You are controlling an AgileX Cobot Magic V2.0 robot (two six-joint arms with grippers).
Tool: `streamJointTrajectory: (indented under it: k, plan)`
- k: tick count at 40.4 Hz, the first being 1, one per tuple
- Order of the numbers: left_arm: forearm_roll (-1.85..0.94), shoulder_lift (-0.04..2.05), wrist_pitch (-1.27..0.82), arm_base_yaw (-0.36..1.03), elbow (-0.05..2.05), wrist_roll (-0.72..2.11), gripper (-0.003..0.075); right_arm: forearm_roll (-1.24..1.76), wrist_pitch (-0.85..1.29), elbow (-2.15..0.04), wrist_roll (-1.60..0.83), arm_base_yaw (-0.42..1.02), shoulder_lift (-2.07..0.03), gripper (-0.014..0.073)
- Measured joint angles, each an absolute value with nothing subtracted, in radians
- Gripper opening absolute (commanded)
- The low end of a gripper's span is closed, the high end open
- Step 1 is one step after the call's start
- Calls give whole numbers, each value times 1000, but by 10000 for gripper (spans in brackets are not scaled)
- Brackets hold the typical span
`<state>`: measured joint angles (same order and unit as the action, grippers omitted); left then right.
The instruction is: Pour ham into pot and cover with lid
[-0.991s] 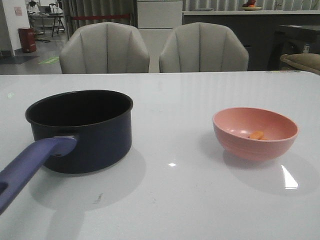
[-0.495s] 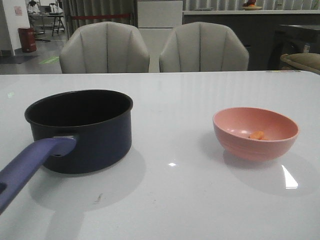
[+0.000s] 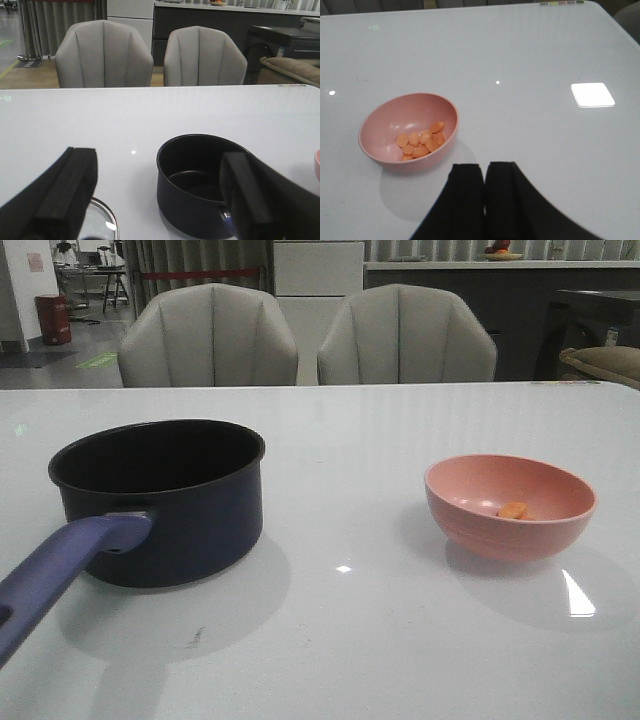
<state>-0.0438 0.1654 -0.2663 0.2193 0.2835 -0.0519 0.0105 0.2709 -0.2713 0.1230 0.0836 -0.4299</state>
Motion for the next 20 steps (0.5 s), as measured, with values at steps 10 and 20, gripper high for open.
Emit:
streamJointTrajectory:
  k: [10, 20]
  plan:
    - [-44, 165, -266, 219, 284, -52, 549, 21, 337, -436, 123, 85, -712, 495]
    - [-44, 165, -266, 219, 284, -52, 549, 69, 398, -639, 123, 106, -1051, 519]
